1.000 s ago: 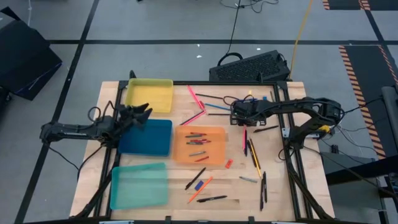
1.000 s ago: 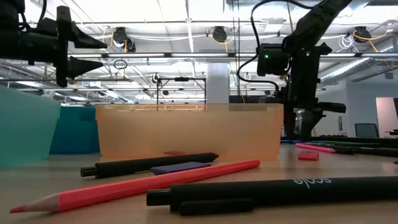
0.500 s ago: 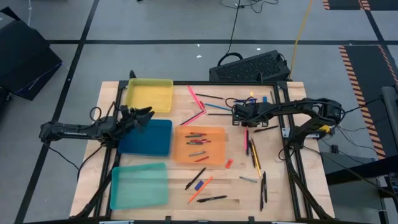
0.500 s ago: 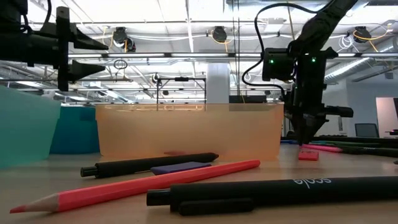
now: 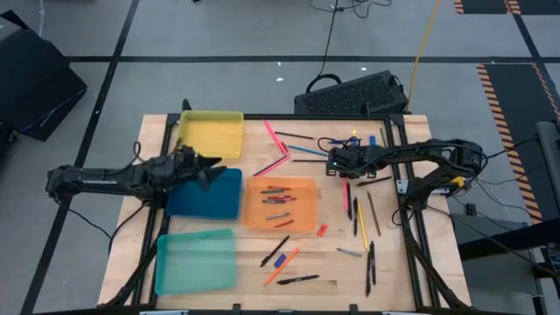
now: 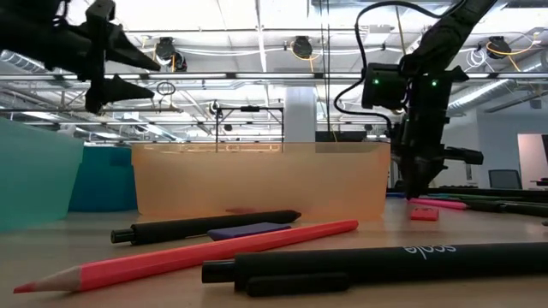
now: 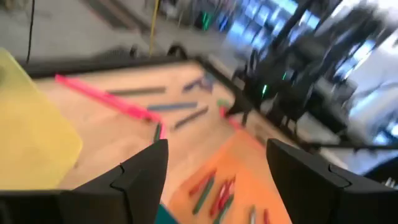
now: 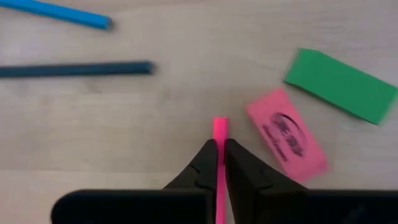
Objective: Sort crayons/erasers/pens/pencils in bins
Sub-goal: Put the pink pencil into yellow bin
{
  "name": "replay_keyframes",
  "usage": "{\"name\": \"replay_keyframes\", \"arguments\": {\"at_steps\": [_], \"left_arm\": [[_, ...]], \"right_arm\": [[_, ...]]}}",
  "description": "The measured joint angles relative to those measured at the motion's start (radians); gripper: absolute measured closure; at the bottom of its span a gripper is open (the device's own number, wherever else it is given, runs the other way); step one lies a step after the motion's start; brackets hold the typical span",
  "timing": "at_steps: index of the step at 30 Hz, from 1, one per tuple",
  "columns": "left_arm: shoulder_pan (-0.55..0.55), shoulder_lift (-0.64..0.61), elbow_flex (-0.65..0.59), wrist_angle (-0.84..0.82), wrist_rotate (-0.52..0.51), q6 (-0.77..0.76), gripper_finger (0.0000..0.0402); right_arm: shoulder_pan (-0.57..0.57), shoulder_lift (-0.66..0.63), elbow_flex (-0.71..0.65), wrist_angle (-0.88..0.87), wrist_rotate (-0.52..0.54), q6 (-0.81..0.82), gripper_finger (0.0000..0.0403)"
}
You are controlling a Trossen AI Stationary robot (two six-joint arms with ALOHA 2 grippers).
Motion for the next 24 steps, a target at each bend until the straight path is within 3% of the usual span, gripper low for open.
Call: {"name": "replay_keyframes", "arguments": {"at_steps": [6, 10, 14, 17, 20, 24], "left_arm": [[0.053, 0.194, 0.165, -0.093, 0.021, 0.012, 0.0128], [0.111, 0.322, 0.270, -0.092, 0.119, 0.015, 0.0128], [0.198, 0.451, 0.387, -0.087, 0.247, 0.015, 0.0128], [0.253, 0.529, 0.459, -0.085, 0.314, 0.055, 0.0128], [0.296, 0.581, 0.505, -0.087, 0.348, 0.095, 0.0128], [0.334, 0.602, 0.548, -0.087, 0.356, 0.144, 0.0128]], "right_arm": [[-0.003, -0.087, -0.003, 0.073, 0.025, -0.055, 0.0400], [0.000, -0.196, -0.003, 0.105, 0.129, -0.119, 0.0402], [-0.020, -0.315, -0.001, 0.218, 0.232, -0.295, 0.0402], [-0.046, -0.381, -0.001, 0.275, 0.155, -0.474, 0.0402], [-0.027, -0.414, -0.001, 0.333, 0.036, -0.763, 0.0402], [0.029, -0.414, -0.001, 0.338, -0.003, -1.030, 0.0402]]}}
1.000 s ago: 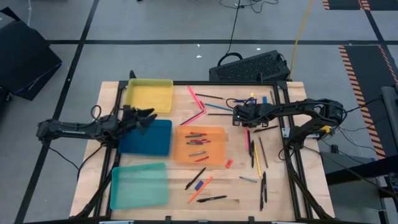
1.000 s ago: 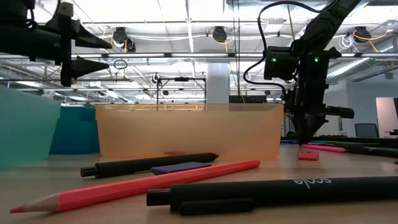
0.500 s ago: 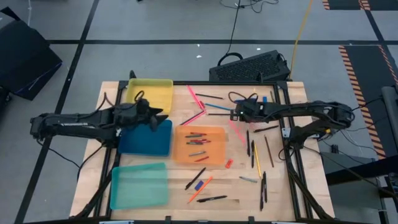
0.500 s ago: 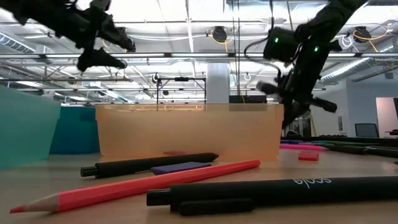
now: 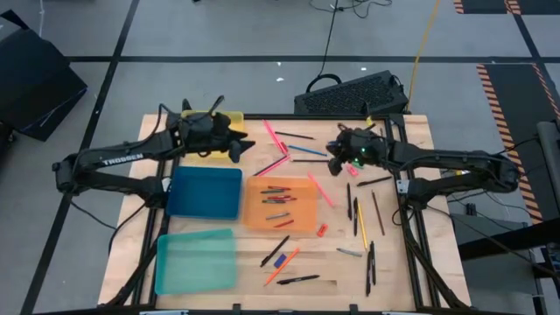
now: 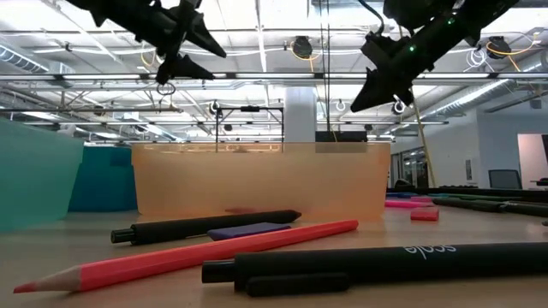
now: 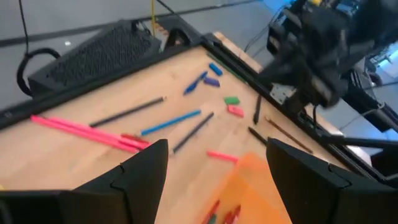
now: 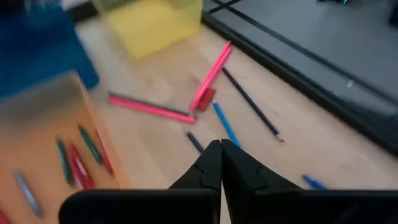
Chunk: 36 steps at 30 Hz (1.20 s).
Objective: Sort crayons/erasers/pens/pencils in bins
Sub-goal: Put the pink pencil into yellow bin
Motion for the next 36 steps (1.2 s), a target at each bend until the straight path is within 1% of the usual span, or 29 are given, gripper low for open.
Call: {"name": "replay_keyframes", "arguments": {"at_steps": [2, 4, 8, 10, 12, 15, 17, 19, 22, 24, 27, 29, 33, 36], "left_arm": [[0.008, -0.003, 0.018, 0.002, 0.001, -0.010, 0.0128], [0.013, -0.016, 0.027, 0.003, 0.019, -0.009, 0.0128], [0.022, -0.034, 0.033, 0.001, 0.102, 0.066, 0.0128], [0.022, -0.041, 0.033, -0.028, 0.116, 0.078, 0.0128], [0.022, -0.044, 0.033, -0.044, 0.116, 0.086, 0.0128], [0.022, -0.043, 0.033, -0.073, 0.097, 0.091, 0.0128], [0.022, -0.043, 0.033, -0.077, 0.078, 0.102, 0.0128], [0.022, -0.043, 0.033, -0.079, 0.072, 0.115, 0.0128], [0.022, -0.043, 0.033, -0.073, 0.067, 0.121, 0.0128], [0.022, -0.043, 0.033, -0.071, 0.054, 0.135, 0.0128], [0.022, -0.043, 0.033, -0.067, 0.021, 0.166, 0.0128], [0.022, -0.042, 0.033, -0.042, -0.012, 0.171, 0.0128], [0.022, -0.042, 0.032, 0.031, -0.029, 0.168, 0.0128], [0.019, -0.042, 0.032, 0.072, -0.029, 0.158, 0.0128]], "right_arm": [[0.027, 0.000, 0.000, -0.020, 0.002, -0.058, 0.0398], [0.061, 0.000, 0.000, -0.056, -0.002, -0.059, 0.0384], [0.158, -0.001, 0.000, -0.133, -0.014, 0.056, 0.0341], [0.237, 0.000, 0.000, -0.148, -0.031, 0.104, 0.0317], [0.329, 0.007, 0.001, -0.165, -0.022, 0.104, 0.0297], [0.465, 0.035, -0.020, -0.180, 0.011, 0.075, 0.0276], [0.539, 0.061, -0.059, -0.161, 0.065, 0.127, 0.0268], [0.586, 0.083, -0.113, -0.107, 0.123, 0.202, 0.0263], [0.620, 0.119, -0.204, 0.068, 0.228, 0.256, 0.0256], [0.621, 0.151, -0.258, 0.187, 0.285, 0.222, 0.0249], [0.593, 0.233, -0.319, 0.359, 0.346, 0.111, 0.0239], [0.558, 0.310, -0.348, 0.460, 0.319, 0.076, 0.0237], [0.517, 0.447, -0.372, 0.634, 0.227, 0.106, 0.0242], [0.505, 0.518, -0.371, 0.724, 0.218, 0.137, 0.0254]]}}
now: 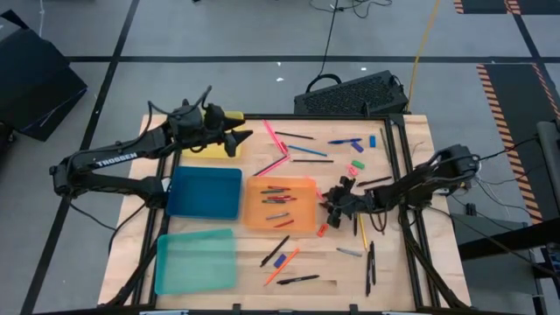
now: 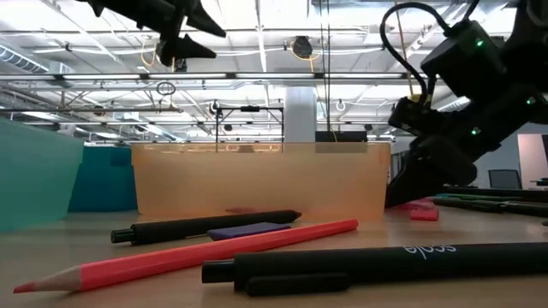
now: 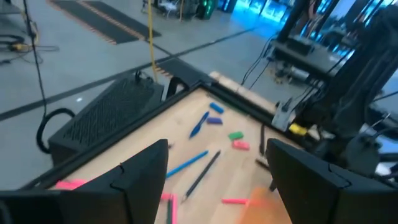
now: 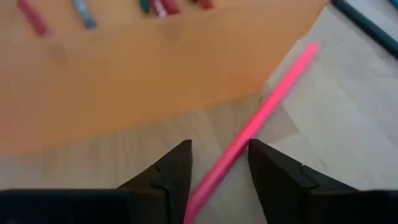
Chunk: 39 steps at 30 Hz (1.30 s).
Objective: Sort crayons/erasers/pens/pencils in bins
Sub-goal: Put the pink pencil into yellow bin
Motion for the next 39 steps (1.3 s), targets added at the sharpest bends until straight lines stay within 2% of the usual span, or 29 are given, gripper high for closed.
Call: {"name": "replay_keyframes", "arguments": {"at_steps": [5, 15, 18, 23, 29, 34, 39], "left_arm": [[0.000, 0.000, 0.000, 0.016, -0.004, -0.014, 0.0128], [0.000, 0.000, 0.000, 0.013, -0.001, -0.030, 0.0128], [0.000, 0.000, 0.000, 0.012, 0.001, -0.010, 0.0128], [0.000, 0.000, 0.000, 0.012, 0.002, -0.006, 0.0128], [0.000, 0.021, -0.001, 0.006, 0.017, 0.042, 0.0128], [0.001, 0.102, -0.002, 0.039, 0.037, 0.077, 0.0128], [0.000, 0.203, -0.001, 0.211, 0.104, 0.057, 0.0128]], "right_arm": [[-0.029, 0.066, 0.003, -0.001, 0.025, 0.044, 0.0288], [-0.132, 0.073, 0.004, -0.119, 0.086, 0.036, 0.0390], [-0.162, 0.075, 0.001, -0.121, 0.127, 0.027, 0.0390], [-0.202, 0.043, 0.000, -0.130, 0.124, -0.001, 0.0385], [-0.232, -0.127, -0.005, -0.143, 0.124, -0.096, 0.0389], [-0.258, -0.354, 0.010, -0.121, 0.070, -0.119, 0.0389], [-0.266, -0.545, 0.054, -0.113, 0.071, -0.193, 0.0389]]}}
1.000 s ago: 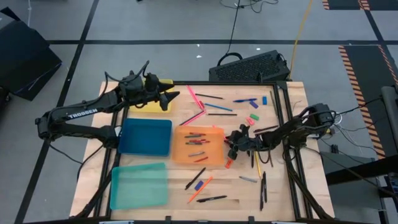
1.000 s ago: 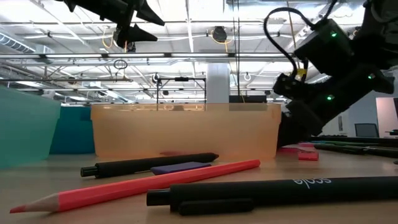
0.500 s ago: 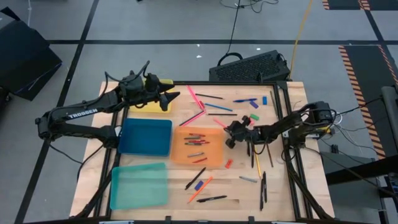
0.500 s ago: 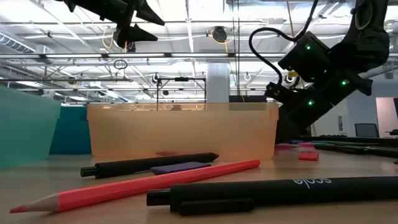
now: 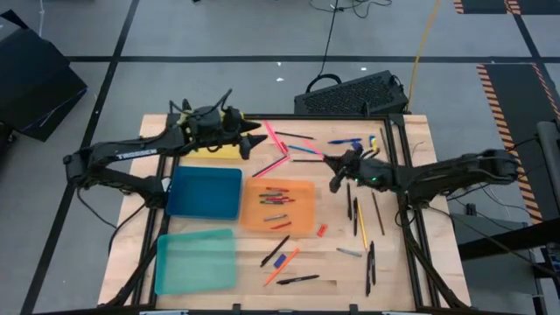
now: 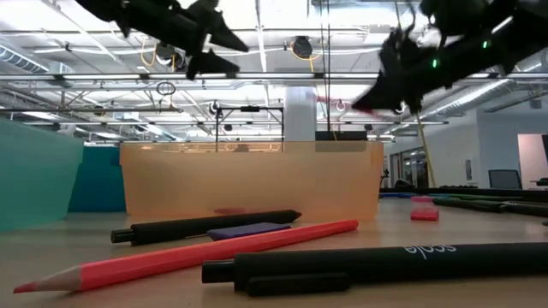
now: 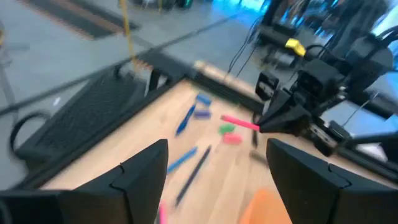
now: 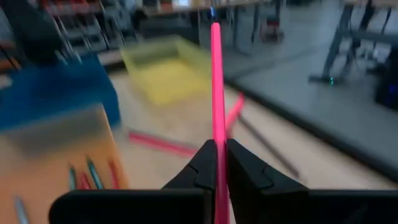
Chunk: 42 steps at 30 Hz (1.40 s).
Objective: Sort crayons/erasers/pens/pencils in bins
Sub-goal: Put the pink pencil into yellow bin
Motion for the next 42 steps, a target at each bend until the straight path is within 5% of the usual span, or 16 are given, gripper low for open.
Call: {"name": "replay_keyframes", "arguments": {"at_steps": [6, 13, 18, 28, 42], "left_arm": [[-0.003, 0.128, 0.009, 0.234, 0.061, -0.027, 0.0128], [-0.016, 0.258, 0.208, 0.195, 0.128, 0.000, 0.0128], [-0.032, 0.318, 0.336, 0.196, 0.203, 0.105, 0.0128], [-0.098, 0.361, 0.381, 0.304, 0.215, 0.196, 0.0128], [-0.188, 0.516, 0.411, 0.619, 0.164, -0.130, 0.0128]], "right_arm": [[-0.006, -0.126, 0.055, 0.003, 0.000, -0.069, 0.0389], [-0.015, -0.167, 0.100, 0.080, -0.002, -0.079, 0.0389], [-0.016, -0.168, 0.100, 0.175, -0.109, -0.080, 0.0390], [-0.013, -0.169, 0.101, 0.301, -0.236, -0.048, 0.0390], [-0.012, -0.167, 0.098, 0.290, -0.315, 0.006, 0.0390]]}}
